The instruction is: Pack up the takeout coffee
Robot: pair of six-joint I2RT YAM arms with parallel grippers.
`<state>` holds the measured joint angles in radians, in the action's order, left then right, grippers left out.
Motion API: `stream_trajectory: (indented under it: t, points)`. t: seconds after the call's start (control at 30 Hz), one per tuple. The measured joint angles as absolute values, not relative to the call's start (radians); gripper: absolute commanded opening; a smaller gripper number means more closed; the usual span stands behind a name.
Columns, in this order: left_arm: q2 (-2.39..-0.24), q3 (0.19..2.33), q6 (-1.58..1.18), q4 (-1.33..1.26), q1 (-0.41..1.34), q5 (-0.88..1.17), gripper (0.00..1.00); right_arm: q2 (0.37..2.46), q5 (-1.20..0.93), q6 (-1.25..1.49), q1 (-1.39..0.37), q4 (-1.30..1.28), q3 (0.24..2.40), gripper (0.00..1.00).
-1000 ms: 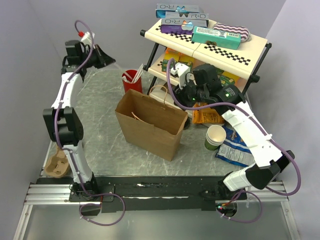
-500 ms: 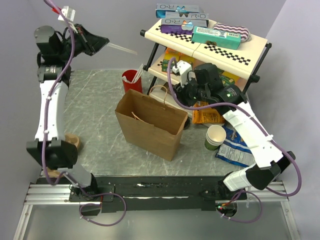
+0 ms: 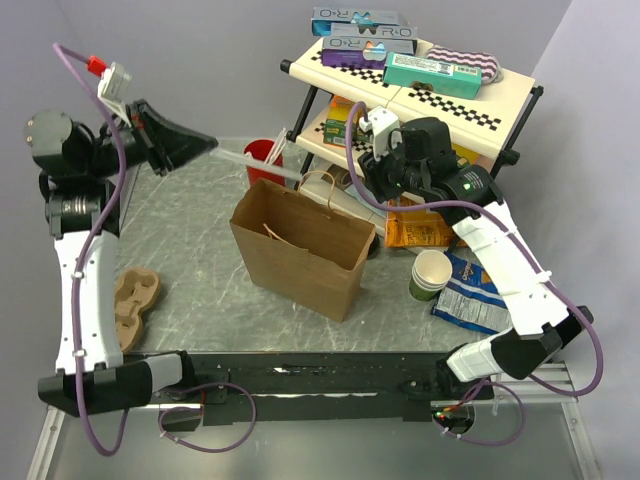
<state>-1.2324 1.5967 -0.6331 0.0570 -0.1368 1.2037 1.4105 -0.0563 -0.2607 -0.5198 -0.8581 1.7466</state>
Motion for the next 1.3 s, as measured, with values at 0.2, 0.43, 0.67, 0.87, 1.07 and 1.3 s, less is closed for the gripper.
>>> stream_trajectory:
  t: [0.2,0.43,0.67,0.87,1.07,1.3]
  points:
    - [-1.163,1.558,-0.719,0.041,-0.153,1.326,0.01,1.411,-0.051,-0.261,-0.515,-0.857,1.746,0.49]
    - [-1.137,1.578,-0.764,0.045,-0.187,1.401,0.01,1.411,-0.052,-0.260,-0.512,-0.857,1.745,0.49]
    - [-1.162,1.659,-0.868,-0.027,-0.258,1.462,0.01,1.411,-0.053,-0.260,-0.511,-0.856,1.743,0.50]
    - [-1.163,1.630,-0.923,-0.104,-0.261,1.478,0.01,1.411,-0.054,-0.260,-0.508,-0.854,1.742,0.50]
    - [-1.181,1.579,-0.930,-0.140,-0.260,1.480,0.01,1.407,-0.052,-0.264,-0.505,-0.854,1.738,0.50]
    - [-1.206,1.561,-0.820,-0.066,-0.235,1.478,0.01,1.402,-0.052,-0.270,-0.501,-0.853,1.729,0.50]
